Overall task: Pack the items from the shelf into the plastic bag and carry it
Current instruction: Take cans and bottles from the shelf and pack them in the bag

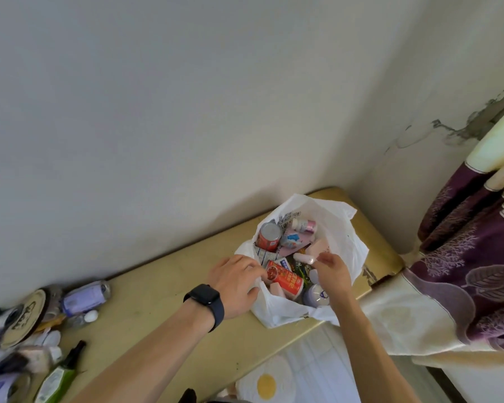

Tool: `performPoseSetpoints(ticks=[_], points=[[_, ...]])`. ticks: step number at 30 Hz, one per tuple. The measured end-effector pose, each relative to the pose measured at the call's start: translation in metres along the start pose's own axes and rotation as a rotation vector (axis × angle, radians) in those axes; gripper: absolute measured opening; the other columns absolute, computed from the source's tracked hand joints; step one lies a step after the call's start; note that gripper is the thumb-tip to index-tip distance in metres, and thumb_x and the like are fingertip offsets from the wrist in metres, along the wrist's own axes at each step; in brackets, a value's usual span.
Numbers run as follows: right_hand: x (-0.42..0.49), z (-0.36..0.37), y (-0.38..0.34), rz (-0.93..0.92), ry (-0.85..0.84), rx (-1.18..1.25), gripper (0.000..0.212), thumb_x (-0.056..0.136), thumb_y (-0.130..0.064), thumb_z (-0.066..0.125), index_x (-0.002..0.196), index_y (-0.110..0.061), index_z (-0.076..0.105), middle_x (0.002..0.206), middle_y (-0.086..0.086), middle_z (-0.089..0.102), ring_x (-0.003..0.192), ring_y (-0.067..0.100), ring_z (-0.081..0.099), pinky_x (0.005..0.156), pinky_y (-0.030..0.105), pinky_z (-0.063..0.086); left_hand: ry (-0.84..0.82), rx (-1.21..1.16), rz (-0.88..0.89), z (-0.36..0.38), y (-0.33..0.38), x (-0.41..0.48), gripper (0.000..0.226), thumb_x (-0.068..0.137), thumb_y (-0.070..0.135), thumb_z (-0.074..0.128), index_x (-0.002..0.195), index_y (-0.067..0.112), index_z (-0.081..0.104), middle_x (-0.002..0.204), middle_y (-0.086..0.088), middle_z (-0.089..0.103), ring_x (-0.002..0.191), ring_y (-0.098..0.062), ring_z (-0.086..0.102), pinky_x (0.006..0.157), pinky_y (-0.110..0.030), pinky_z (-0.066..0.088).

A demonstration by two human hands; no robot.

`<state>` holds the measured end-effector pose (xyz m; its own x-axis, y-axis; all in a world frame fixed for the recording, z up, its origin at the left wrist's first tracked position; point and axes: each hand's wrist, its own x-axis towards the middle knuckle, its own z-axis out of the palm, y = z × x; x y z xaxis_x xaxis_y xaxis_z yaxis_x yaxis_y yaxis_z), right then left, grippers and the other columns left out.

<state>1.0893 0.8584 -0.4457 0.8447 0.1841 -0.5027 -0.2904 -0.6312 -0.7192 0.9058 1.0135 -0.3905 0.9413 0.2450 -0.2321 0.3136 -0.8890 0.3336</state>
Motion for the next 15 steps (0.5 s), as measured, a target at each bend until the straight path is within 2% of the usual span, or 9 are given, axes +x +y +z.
performPoseSetpoints(ticks=[3, 5, 8, 10, 12, 15], points=[[-0.043, 0.002, -0.011, -0.119, 0.039, 0.057, 0.024, 0.094, -0.026, 0.061, 0.118, -0.021, 0.063, 0.116, -0.005, 0.065, 0.098, 0.009, 0.06, 0.082, 0.031, 0.049, 0.033, -0.064, -0.085, 0.002, -0.013, -0.018, 0.046, 0.095, 0.033, 0.047, 0.14, 0.038, 0.039, 0.142, 0.011, 0.046, 0.132, -0.015, 0.039, 0.106, -0.032, 0.033], [-0.074, 0.009, -0.022, -0.256, 0.04, 0.046, 0.021, 0.094, -0.03, 0.06, 0.114, -0.028, 0.066, 0.108, -0.012, 0.068, 0.094, 0.002, 0.062, 0.081, 0.027, 0.049, 0.032, -0.109, -0.168, 0.006, -0.028, -0.035, 0.05, 0.096, 0.035, 0.046, 0.144, 0.039, 0.033, 0.144, 0.009, 0.046, 0.132, -0.018, 0.04, 0.105, -0.035, 0.036], [-0.119, 0.033, -0.045, -0.511, 0.003, -0.05, 0.013, 0.093, -0.028, 0.062, 0.102, -0.034, 0.069, 0.1, -0.014, 0.07, 0.091, -0.002, 0.062, 0.078, 0.019, 0.048, 0.039, -0.214, -0.32, 0.019, -0.058, -0.072, 0.05, 0.096, 0.036, 0.046, 0.144, 0.037, 0.033, 0.146, 0.008, 0.044, 0.132, -0.018, 0.041, 0.105, -0.036, 0.038], [-0.144, 0.057, -0.057, -0.717, -0.024, -0.17, 0.011, 0.092, -0.026, 0.064, 0.098, -0.033, 0.07, 0.096, -0.015, 0.068, 0.088, 0.001, 0.061, 0.081, 0.021, 0.047, 0.042, -0.276, -0.416, 0.032, -0.077, -0.102, 0.048, 0.096, 0.037, 0.047, 0.143, 0.036, 0.035, 0.146, 0.006, 0.044, 0.13, -0.018, 0.043, 0.104, -0.036, 0.039], [-0.166, 0.088, -0.058, -0.873, -0.113, -0.325, 0.011, 0.091, -0.025, 0.065, 0.099, -0.028, 0.072, 0.096, -0.014, 0.067, 0.093, 0.008, 0.057, 0.086, 0.026, 0.042, 0.027, -0.334, -0.523, 0.048, -0.094, -0.141, 0.046, 0.096, 0.037, 0.047, 0.142, 0.034, 0.038, 0.145, 0.004, 0.045, 0.128, -0.021, 0.045, 0.102, -0.037, 0.04], [-0.198, 0.143, -0.042, -0.894, -0.363, -0.494, 0.014, 0.092, -0.03, 0.064, 0.105, -0.03, 0.07, 0.104, -0.018, 0.064, 0.103, 0.006, 0.053, 0.089, 0.02, 0.036, -0.015, -0.415, -0.693, 0.076, -0.123, -0.208, 0.045, 0.096, 0.037, 0.047, 0.14, 0.034, 0.039, 0.144, 0.002, 0.045, 0.125, -0.023, 0.047, 0.101, -0.04, 0.042]])
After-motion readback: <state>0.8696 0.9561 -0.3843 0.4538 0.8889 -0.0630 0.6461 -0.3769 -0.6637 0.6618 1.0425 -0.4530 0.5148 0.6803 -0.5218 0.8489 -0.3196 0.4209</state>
